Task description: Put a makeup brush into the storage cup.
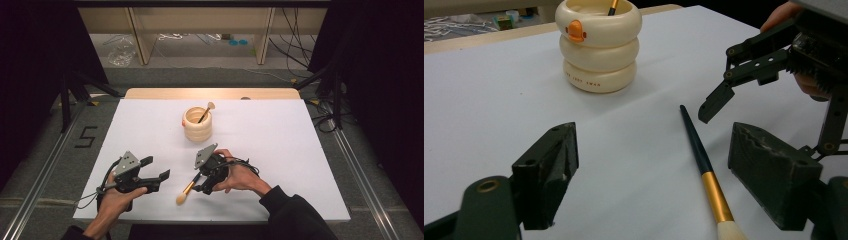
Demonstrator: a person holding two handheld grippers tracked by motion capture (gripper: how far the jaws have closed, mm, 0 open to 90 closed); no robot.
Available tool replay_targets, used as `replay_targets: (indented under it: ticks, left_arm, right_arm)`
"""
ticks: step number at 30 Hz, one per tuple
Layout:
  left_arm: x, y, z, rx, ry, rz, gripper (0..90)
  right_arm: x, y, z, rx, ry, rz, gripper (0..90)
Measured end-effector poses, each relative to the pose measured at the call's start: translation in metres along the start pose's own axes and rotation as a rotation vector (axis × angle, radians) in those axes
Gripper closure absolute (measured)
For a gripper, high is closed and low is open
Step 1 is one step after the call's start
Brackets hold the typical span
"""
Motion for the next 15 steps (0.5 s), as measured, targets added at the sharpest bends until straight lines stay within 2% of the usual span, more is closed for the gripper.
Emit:
replay_targets:
  ticks: [4, 7, 9, 10, 11, 12, 15]
  left_arm:
    - [0.001, 0.0, 0.0, 0.0, 0.004, -0.014, 20.5]
    - [0.002, 0.0, 0.0, -0.001, 0.003, 0.0, 20.5]
    - [0.001, 0.0, 0.0, 0.0, 0.0, 0.003, 20.6]
    - [0.0, 0.0, 0.0, 0.002, 0.006, -0.017, 20.7]
    - [0.0, 0.0, 0.0, 0.001, 0.0, -0.011, 20.7]
    - [0.0, 0.0, 0.0, -0.001, -0.001, -0.012, 20.7]
    - [0.0, 0.0, 0.0, 0.001, 0.0, -0.012, 20.7]
  right_arm:
    - [-0.002, -0.001, 0.008, 0.027, 0.02, -0.002, 26.2]
    - [-0.004, -0.004, 0.012, 0.057, 0.023, -0.001, 26.5]
    - [-0.005, -0.003, 0.013, 0.063, 0.019, 0.001, 26.8]
    - [-0.006, -0.003, 0.013, 0.062, 0.021, -0.005, 27.6]
    - [-0.007, -0.002, 0.014, 0.063, 0.02, -0.016, 28.6]
    - [-0.006, -0.002, 0.014, 0.067, 0.026, -0.003, 28.7]
    - [-0.009, -0.001, 0.016, 0.077, 0.027, -0.007, 30.5]
Point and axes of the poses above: each handheld gripper's, and its own axes: z roughly forward along the jaws, y roughly out of its top, x roughly to its left, the point moved 8 cm from there along z, roughly forward along the jaws, and after that the axes turned 10 degrees about y, right-handed, at the moved point
